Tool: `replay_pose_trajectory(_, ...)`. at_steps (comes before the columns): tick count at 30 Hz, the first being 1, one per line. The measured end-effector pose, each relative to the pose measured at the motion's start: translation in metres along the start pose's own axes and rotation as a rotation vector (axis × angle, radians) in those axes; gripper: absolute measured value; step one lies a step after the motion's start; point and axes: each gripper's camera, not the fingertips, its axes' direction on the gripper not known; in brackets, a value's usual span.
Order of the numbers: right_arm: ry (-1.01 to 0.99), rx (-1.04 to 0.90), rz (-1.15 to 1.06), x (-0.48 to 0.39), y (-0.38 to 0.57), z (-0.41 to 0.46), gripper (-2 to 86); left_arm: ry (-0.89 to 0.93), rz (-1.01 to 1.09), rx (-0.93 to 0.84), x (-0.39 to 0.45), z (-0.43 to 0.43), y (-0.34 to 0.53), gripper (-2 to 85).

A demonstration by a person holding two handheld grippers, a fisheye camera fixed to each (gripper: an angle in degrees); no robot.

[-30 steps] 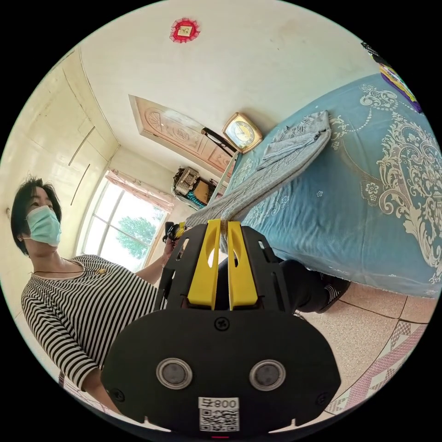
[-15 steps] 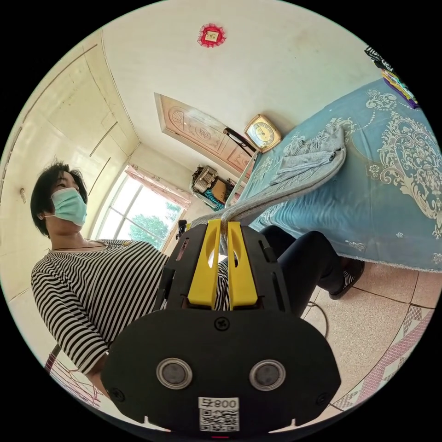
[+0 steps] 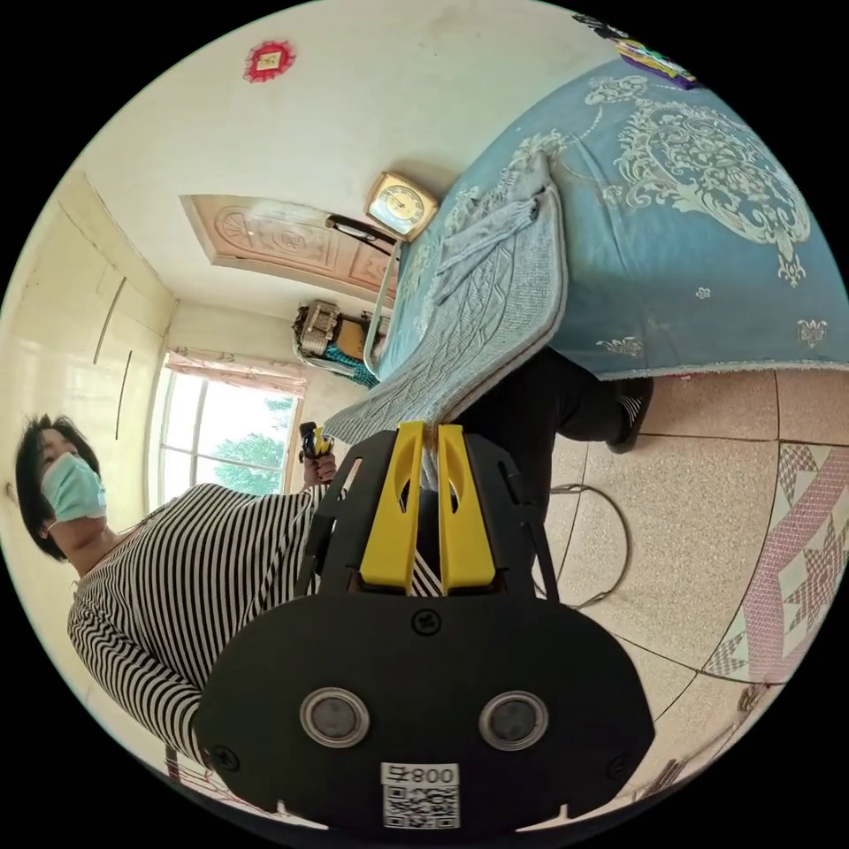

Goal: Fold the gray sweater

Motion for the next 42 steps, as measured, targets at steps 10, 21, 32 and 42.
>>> replay_pose_trajectory(10,-0.188,0.062,0.149,0.076,0.002,0.001,6.5,-0.005,-0.088,-0.031,-0.023,0.009,-0.006,2.4)
replay_pose_trajectory(21,-0.253,0.029,0.244,0.101,0.007,0.0,8.5,-0.008,-0.138,-0.056,-0.037,0.011,-0.024,2.4)
replay_pose_trajectory(32,-0.291,0.023,0.267,0.099,-0.005,-0.007,6.5,0.005,-0.163,-0.06,-0.045,0.003,-0.048,2.3)
replay_pose_trajectory(42,-0.297,0.074,0.194,0.078,-0.032,-0.041,1.8,0.037,-0.155,0.013,-0.043,-0.013,-0.075,2.3)
